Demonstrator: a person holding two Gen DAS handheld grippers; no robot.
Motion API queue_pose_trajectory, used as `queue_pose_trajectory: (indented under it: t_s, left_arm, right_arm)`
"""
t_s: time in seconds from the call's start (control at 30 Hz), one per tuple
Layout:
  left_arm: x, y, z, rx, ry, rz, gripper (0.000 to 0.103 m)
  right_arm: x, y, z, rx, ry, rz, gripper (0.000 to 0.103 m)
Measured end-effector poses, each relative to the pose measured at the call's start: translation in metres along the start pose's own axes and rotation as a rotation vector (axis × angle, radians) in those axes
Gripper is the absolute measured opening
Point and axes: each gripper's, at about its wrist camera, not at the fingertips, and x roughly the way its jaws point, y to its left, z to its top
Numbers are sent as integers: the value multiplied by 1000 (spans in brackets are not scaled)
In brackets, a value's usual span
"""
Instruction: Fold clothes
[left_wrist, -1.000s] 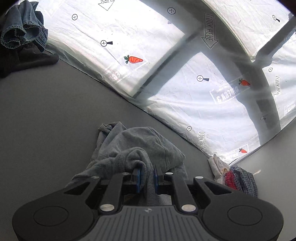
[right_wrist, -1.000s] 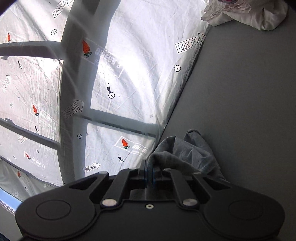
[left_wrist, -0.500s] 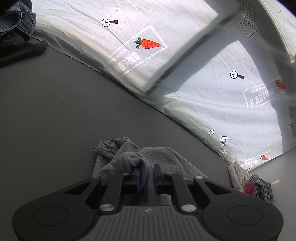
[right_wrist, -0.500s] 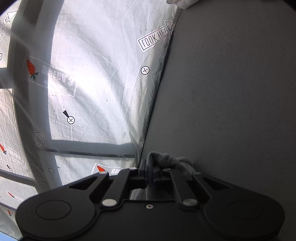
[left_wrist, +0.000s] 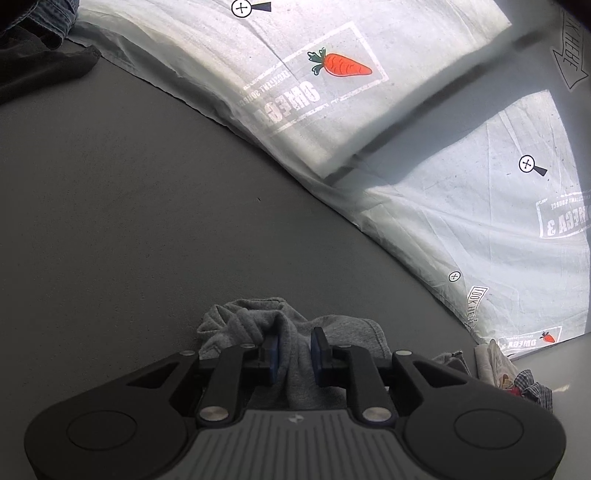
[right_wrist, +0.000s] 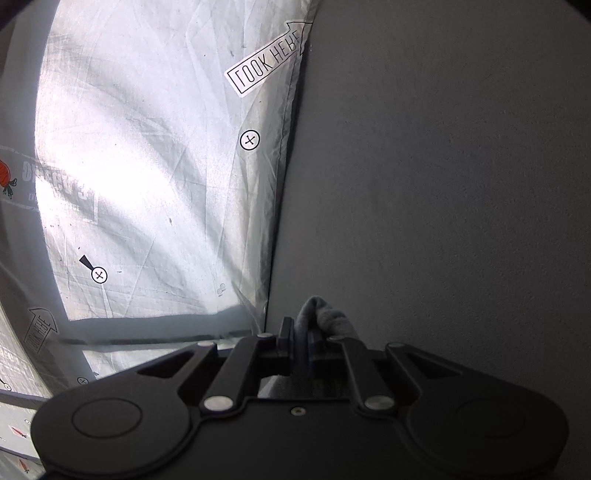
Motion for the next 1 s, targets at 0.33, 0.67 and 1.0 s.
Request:
queue_pose_trajectory:
  t_s: [0.33, 0.67, 1.0]
  left_arm:
    - [-16, 8, 20, 3, -101, 126, 65]
    - [-35, -5, -10, 269, -102, 347, 93]
    - [-7, 6, -43, 266, 40, 289, 102]
  right_arm:
    - [-11, 14, 14, -77, -74, -29, 41]
    - [-26, 64, -24, -709, -47, -353, 90]
    - [-7, 39, -67, -804, 118, -423, 98]
